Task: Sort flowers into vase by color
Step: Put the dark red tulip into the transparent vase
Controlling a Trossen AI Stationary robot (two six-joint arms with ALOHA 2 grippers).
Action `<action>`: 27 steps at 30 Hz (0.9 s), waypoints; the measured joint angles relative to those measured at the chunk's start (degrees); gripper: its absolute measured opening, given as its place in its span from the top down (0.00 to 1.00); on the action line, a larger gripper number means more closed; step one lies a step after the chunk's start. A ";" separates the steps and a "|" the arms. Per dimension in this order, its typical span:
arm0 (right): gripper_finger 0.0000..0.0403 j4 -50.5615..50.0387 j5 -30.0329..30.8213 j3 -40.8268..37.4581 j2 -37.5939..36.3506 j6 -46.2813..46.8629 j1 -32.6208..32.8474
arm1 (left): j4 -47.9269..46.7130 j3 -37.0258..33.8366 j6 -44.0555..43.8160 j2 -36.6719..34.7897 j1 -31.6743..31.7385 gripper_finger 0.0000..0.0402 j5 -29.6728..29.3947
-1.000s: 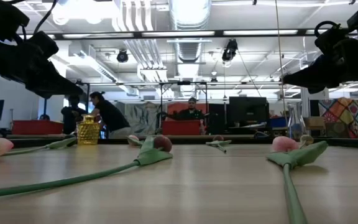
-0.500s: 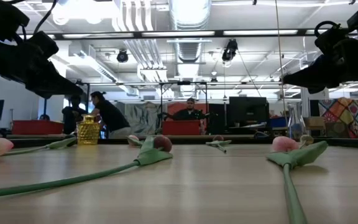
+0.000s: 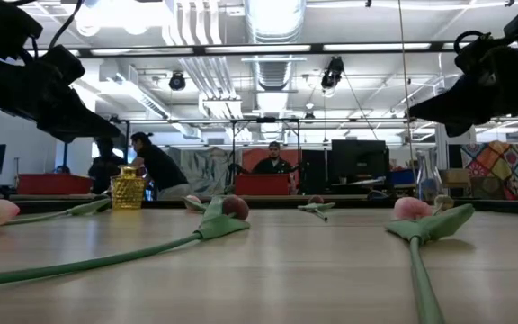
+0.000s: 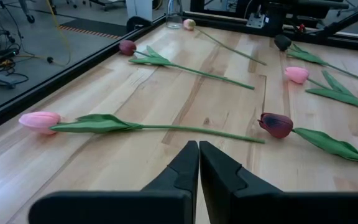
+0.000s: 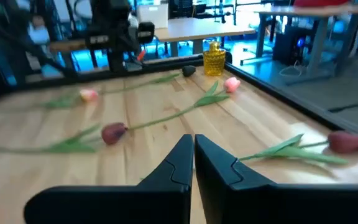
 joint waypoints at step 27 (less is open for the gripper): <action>0.98 1.28 17.22 6.61 20.07 40.04 0.00 | 0.04 0.00 0.01 -0.01 0.01 1.00 0.01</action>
